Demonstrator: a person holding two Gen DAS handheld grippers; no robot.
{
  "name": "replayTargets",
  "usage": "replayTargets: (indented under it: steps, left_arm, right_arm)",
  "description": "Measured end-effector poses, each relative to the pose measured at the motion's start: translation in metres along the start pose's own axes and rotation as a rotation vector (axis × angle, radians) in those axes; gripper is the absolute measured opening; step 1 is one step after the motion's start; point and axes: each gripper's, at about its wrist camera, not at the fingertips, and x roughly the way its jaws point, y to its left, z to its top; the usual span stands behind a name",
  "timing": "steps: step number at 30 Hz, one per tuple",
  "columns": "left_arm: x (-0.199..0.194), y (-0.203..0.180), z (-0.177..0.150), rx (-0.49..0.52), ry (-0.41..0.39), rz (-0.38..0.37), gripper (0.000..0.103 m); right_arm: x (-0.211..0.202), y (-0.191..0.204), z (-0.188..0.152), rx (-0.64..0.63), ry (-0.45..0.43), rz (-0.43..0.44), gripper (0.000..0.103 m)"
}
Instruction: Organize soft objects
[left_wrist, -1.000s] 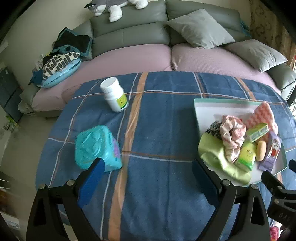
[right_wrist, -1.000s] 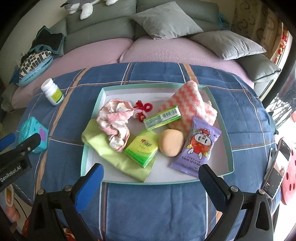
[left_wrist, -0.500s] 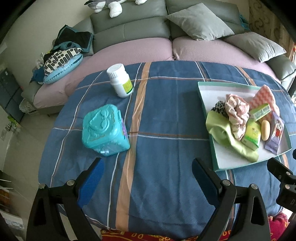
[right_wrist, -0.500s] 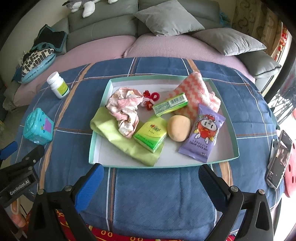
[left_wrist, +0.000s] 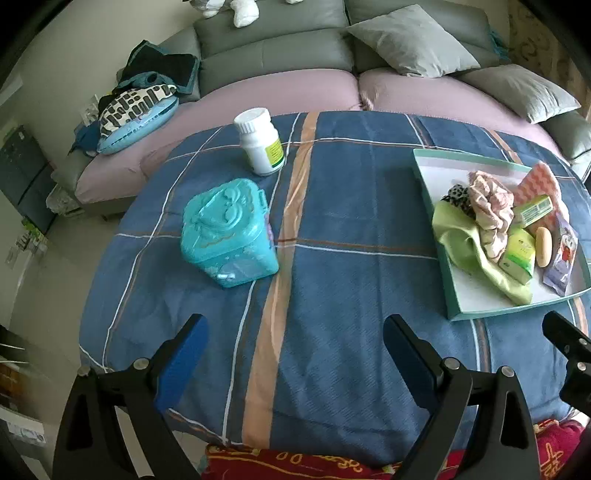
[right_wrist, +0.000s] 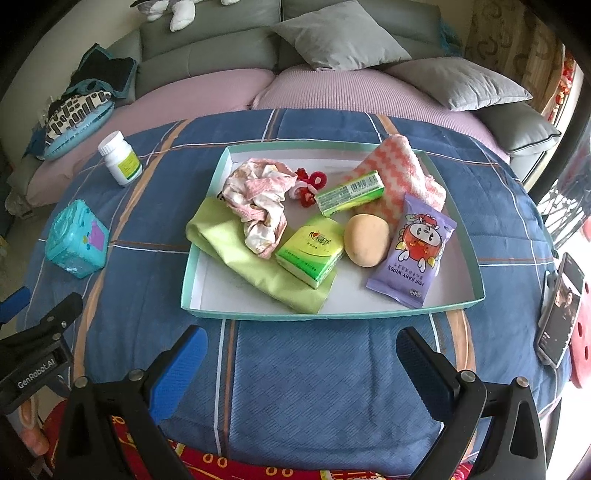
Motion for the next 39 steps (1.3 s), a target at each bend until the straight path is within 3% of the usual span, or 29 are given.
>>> replayTargets:
  steps: [39]
  left_arm:
    - [-0.005,0.009,-0.013,-0.04,-0.033,-0.021,0.095]
  right_arm:
    - [-0.002,0.005,-0.014,-0.002,-0.052,-0.016,0.103]
